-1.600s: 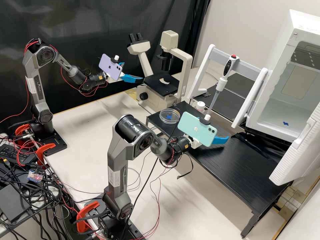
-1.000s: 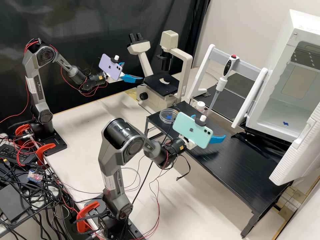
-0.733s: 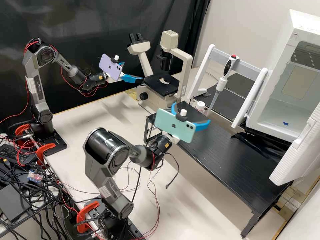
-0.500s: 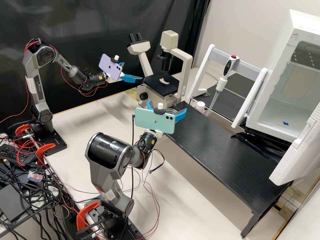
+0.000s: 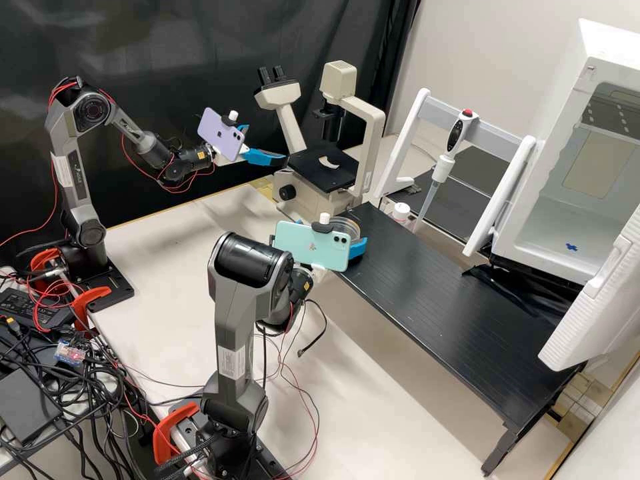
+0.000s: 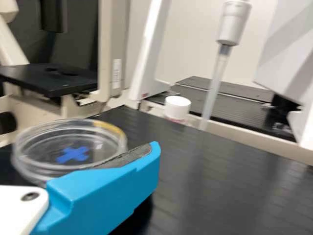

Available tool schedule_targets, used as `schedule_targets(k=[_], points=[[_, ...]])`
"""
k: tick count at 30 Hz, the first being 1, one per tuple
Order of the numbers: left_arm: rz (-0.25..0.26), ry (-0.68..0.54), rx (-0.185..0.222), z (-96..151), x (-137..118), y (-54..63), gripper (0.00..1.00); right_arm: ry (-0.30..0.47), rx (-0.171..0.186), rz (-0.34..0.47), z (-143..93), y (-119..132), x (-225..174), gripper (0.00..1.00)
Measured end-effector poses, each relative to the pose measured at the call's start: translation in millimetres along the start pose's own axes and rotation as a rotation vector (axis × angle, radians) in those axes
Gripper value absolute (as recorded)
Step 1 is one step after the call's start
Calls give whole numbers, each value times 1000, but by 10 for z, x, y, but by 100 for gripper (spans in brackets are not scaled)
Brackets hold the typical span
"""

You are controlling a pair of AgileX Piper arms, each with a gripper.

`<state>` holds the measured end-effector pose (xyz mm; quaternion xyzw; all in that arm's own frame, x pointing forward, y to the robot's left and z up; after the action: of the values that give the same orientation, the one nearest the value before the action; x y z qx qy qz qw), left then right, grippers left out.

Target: Move the petri dish to the incubator

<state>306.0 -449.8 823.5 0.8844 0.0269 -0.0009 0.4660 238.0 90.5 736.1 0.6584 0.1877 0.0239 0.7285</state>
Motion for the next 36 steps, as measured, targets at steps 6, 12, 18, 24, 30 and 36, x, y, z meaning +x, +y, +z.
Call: schedule_targets(k=[6, 12, 18, 24, 30, 36], points=[[0, 0, 0, 0, 0, 0, 100, -32, 41, 2, 73, 28, 96, 100], [0, 0, 0, 0, 0, 0, 100, -30, 44, -18, 101, -3, 143, 100], [0, 0, 0, 0, 0, 0, 100, -29, 58, -43, 133, -51, 185, 0], [0, 0, 0, 0, 0, 0, 100, -25, 70, -55, 177, -65, 220, 0], [0, 0, 0, 0, 0, 0, 100, -20, 81, -63, 189, -70, 238, 0], [0, 0, 0, 0, 0, 0, 100, -23, 83, -67, 197, -81, 240, 0]])
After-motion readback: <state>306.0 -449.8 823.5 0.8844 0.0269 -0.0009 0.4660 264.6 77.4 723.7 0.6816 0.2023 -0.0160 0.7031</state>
